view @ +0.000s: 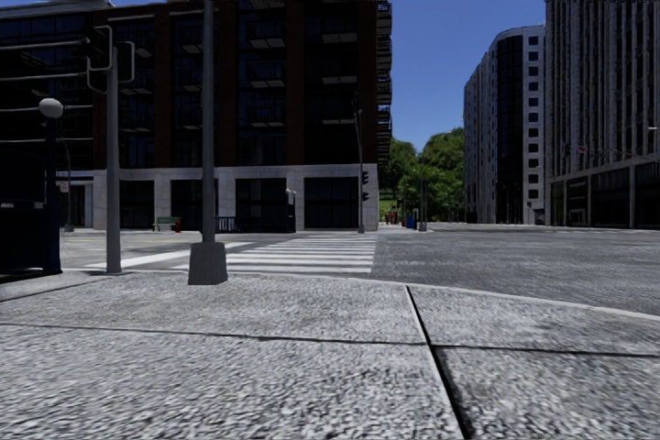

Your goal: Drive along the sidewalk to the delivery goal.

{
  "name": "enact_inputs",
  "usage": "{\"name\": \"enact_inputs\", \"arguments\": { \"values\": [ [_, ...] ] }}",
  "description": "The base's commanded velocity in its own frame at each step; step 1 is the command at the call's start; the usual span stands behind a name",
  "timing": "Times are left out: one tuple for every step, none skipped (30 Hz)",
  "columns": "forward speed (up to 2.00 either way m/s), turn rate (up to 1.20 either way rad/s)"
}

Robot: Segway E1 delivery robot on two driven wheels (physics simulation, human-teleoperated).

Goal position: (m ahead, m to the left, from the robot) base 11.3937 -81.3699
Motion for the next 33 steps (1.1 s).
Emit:
{"name": "enact_inputs", "arguments": {
  "values": [
    [1.93,0.25],
    [1.93,0.18],
    [1.93,0.13],
    [1.93,0.11],
    [1.93,0.11],
    [1.93,0.09],
    [1.93,0.09],
    [1.93,0.08],
    [1.93,0.08],
    [1.93,0.08],
    [1.93,0.08],
    [1.93,0.08],
    [1.93,0.08],
    [1.93,0.08],
    [1.93,0.08],
    [1.93,0.08],
    [1.93,0.08],
    [1.93,0.08],
    [1.93,0.08],
    [1.93,0.08],
    [1.93,0.08],
    [1.93,0.08],
    [1.93,0.08],
    [1.93,0.08],
    [1.93,0.08],
    [1.93,0.08],
    [1.93,0.08],
    [1.93,0.08],
    [1.93,0.08],
    [1.93,0.08],
    [1.93,0.08],
    [1.93,0.07],
    [1.93,0.07]
  ]
}}
